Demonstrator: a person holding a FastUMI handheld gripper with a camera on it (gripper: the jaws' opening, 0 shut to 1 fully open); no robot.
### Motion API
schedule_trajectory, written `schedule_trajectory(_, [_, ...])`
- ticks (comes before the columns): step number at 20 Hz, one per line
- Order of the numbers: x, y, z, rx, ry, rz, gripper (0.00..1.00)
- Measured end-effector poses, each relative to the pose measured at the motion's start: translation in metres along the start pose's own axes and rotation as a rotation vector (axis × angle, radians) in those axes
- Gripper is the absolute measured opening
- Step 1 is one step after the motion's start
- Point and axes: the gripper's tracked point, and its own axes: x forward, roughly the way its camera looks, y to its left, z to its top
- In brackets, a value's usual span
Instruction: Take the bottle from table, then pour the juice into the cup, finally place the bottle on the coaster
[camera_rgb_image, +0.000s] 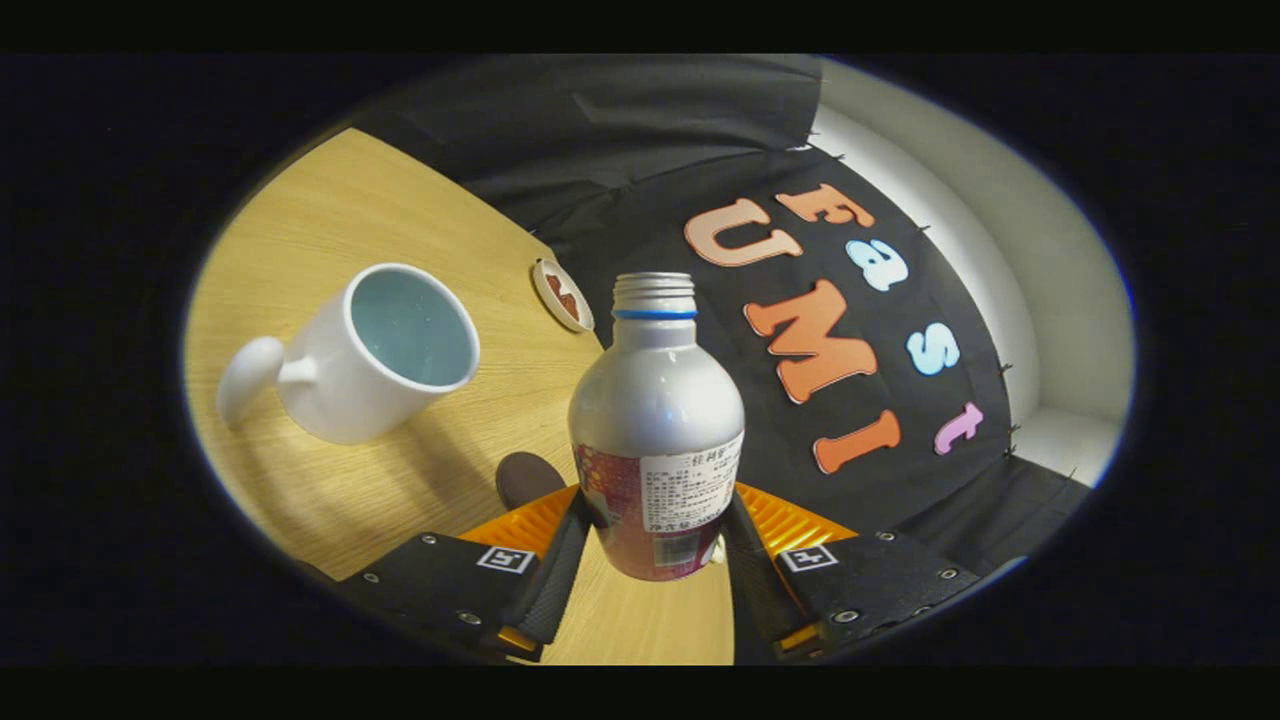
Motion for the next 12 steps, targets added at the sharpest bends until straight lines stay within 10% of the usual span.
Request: schedule_trajectory(12, [0.0056, -0.0007, 0.0064, -0.248, -0.029, 0.012, 0.73])
